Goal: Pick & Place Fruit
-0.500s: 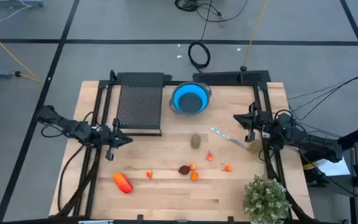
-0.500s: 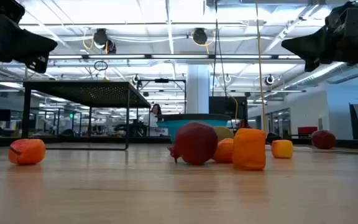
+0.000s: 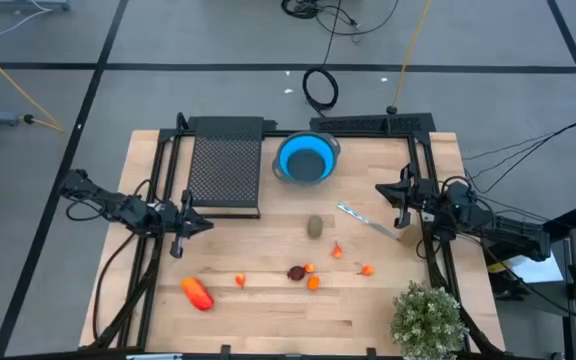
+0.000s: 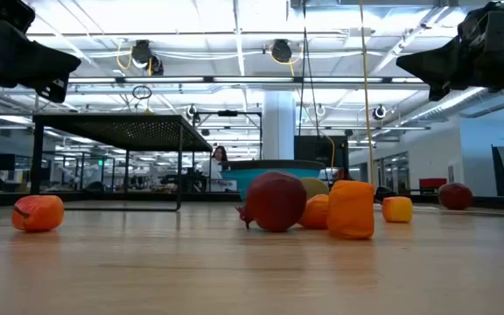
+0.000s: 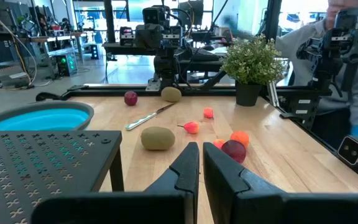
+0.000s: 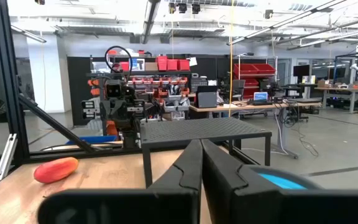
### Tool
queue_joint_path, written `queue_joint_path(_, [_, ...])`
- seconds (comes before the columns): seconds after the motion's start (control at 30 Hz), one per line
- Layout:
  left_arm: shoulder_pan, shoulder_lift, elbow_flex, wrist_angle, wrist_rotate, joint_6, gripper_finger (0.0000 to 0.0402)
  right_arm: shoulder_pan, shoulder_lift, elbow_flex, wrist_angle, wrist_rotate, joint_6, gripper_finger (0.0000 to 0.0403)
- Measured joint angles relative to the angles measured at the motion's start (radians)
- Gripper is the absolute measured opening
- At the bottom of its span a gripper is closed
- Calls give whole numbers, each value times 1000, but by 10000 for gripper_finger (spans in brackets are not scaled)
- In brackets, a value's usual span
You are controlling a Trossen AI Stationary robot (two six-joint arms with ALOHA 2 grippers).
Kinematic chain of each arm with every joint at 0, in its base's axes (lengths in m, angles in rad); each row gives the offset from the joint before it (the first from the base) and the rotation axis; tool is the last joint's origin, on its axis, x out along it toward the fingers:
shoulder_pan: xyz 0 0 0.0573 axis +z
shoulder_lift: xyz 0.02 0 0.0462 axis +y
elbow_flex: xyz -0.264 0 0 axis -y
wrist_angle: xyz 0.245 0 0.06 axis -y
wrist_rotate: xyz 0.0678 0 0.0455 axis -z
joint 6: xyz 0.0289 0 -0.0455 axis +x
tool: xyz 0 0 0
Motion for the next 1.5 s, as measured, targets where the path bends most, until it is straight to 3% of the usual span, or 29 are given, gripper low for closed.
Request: queue_joint_path(1.5, [0, 0, 0, 0, 0, 0, 21, 0, 0, 0, 0, 0, 0, 0])
